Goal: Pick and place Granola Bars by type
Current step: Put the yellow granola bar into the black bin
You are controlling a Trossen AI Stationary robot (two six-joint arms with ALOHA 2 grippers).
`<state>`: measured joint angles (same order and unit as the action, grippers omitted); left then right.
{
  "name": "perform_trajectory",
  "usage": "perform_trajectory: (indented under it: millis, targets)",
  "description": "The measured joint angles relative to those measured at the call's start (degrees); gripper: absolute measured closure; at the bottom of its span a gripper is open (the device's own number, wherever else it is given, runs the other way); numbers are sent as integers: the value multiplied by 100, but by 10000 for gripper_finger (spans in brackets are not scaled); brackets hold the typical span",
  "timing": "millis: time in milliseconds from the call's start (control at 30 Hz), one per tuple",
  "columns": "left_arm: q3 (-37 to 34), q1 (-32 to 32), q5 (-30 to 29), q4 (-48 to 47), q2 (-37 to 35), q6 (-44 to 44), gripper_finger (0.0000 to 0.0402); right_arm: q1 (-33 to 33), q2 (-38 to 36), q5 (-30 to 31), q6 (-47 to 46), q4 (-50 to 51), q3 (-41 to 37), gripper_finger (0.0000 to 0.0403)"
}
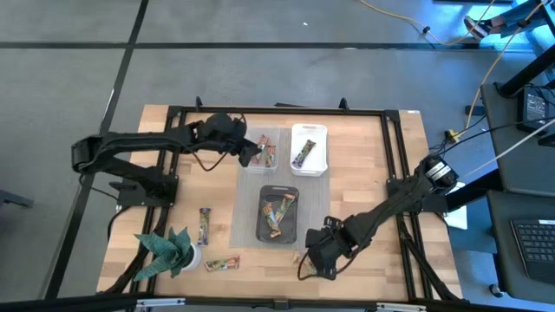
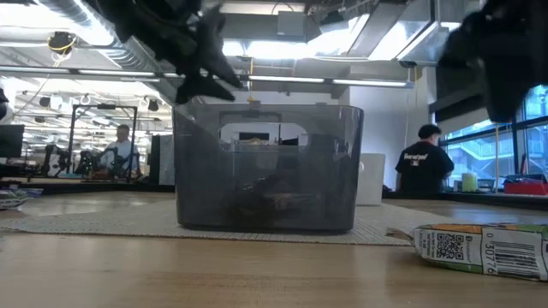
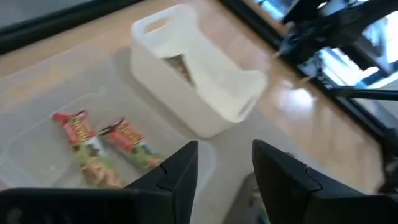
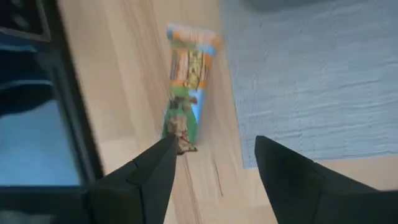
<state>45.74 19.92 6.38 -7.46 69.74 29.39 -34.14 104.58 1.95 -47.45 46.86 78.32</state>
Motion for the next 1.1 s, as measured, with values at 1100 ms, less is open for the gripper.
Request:
perform_trajectory:
  millis: [1100]
  targets:
    - [0,-1431,-252,-16,-420,140,256,-242,1123,194,412,-1159,0,211]
